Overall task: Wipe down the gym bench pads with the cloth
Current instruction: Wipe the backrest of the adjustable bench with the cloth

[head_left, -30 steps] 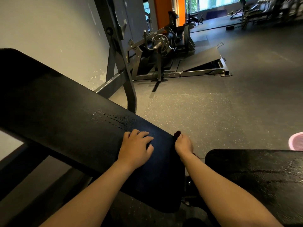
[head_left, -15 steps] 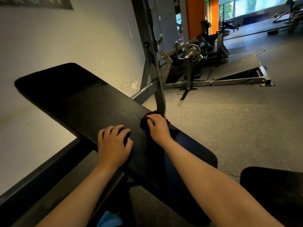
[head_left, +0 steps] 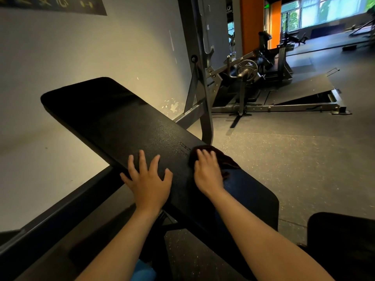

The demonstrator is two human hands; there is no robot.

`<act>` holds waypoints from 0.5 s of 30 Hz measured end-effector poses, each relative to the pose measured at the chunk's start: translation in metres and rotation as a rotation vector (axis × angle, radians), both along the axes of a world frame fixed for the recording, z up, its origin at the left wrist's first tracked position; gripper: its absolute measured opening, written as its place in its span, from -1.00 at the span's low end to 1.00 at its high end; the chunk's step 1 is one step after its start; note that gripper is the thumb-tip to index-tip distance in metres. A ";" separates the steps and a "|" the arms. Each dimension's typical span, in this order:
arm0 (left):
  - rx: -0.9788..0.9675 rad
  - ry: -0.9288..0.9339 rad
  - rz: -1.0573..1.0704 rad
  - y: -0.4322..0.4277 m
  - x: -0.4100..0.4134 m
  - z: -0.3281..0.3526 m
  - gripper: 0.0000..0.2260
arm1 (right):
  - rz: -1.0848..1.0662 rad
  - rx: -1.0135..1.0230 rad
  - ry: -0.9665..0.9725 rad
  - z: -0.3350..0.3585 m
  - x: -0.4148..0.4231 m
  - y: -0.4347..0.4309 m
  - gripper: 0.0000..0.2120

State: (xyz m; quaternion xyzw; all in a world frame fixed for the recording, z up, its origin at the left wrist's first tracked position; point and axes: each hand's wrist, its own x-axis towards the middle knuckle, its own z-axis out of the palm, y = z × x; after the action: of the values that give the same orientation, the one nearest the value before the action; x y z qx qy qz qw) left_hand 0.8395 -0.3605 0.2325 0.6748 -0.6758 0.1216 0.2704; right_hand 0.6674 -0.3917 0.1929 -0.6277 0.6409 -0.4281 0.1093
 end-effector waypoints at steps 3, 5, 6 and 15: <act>-0.037 -0.011 -0.003 -0.001 0.003 -0.003 -0.54 | 0.272 -0.161 0.103 0.018 0.042 0.007 -0.54; -0.051 -0.021 -0.012 -0.001 0.004 -0.005 -0.56 | 0.337 -0.172 0.112 0.020 0.046 0.003 -0.55; -0.049 -0.027 -0.014 -0.001 0.004 -0.005 -0.56 | 0.326 -0.173 0.120 0.019 0.041 0.000 -0.55; -0.038 -0.019 -0.012 0.001 0.003 -0.003 -0.51 | -0.164 0.076 -0.038 -0.023 -0.062 -0.013 -0.57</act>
State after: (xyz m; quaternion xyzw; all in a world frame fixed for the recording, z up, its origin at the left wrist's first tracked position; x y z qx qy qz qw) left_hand 0.8420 -0.3592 0.2295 0.6642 -0.6799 0.1391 0.2778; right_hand 0.6053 -0.4046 0.1699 -0.5600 0.7038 -0.4230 0.1098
